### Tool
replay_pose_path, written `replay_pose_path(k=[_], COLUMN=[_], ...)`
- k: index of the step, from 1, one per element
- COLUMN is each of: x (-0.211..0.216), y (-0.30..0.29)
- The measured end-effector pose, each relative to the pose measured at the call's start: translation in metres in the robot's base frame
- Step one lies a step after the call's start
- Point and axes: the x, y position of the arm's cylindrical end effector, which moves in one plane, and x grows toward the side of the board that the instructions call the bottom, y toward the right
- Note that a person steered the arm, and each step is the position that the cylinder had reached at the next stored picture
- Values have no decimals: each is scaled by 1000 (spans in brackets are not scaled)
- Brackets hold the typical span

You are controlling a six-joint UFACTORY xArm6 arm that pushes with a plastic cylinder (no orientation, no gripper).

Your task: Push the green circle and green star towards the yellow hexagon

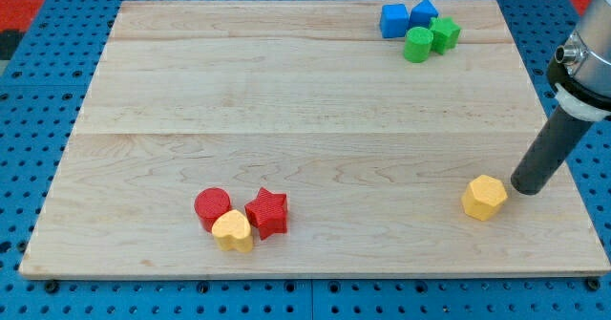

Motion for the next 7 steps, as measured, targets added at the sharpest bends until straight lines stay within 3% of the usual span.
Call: replay_pose_path(k=[1,2,3,4,5,6,7], x=[28,2,-97,-190,-244,-270,-270], y=[-40,-39,-6,79,107,73,18])
